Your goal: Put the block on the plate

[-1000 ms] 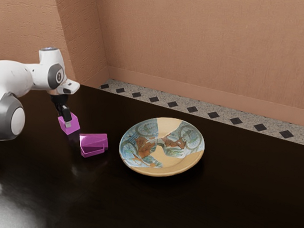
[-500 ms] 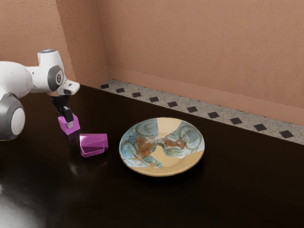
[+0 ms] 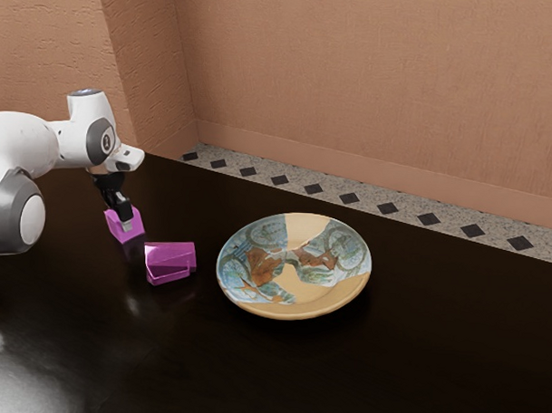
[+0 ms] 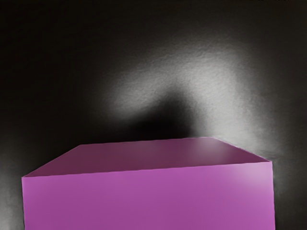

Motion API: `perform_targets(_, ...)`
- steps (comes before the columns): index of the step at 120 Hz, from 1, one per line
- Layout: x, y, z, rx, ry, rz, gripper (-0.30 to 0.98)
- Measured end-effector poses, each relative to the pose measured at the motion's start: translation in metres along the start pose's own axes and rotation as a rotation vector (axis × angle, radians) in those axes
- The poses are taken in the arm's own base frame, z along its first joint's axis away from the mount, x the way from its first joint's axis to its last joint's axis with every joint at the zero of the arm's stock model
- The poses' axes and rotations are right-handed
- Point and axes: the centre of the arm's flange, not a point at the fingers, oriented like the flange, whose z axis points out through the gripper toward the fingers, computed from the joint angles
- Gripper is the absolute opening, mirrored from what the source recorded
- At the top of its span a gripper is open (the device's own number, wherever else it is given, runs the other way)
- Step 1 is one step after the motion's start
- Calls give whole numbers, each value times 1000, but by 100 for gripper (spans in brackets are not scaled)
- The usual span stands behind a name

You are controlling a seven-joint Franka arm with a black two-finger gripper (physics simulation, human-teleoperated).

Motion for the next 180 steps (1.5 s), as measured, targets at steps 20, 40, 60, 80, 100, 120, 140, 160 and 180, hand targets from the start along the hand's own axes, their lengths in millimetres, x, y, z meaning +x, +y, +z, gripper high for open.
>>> perform_targets(20, 1, 0, 0, 4, -1, -5, 38)
perform_targets(40, 1, 0, -1, 6, 1, -10, 37)
perform_targets(60, 1, 0, -3, 7, 2, -17, 36)
perform_targets(80, 6, 5, -19, 14, 15, -15, 36)
perform_targets(100, 18, 18, -49, 26, 33, 1, 36)
perform_targets(120, 33, 44, -98, 44, 52, 34, 36)
perform_targets(140, 54, 106, -189, 74, 70, 98, 36)
perform_targets(160, 83, 229, -279, 102, 65, 211, 36)
perform_targets(180, 93, 334, -310, 77, 26, 254, 36)
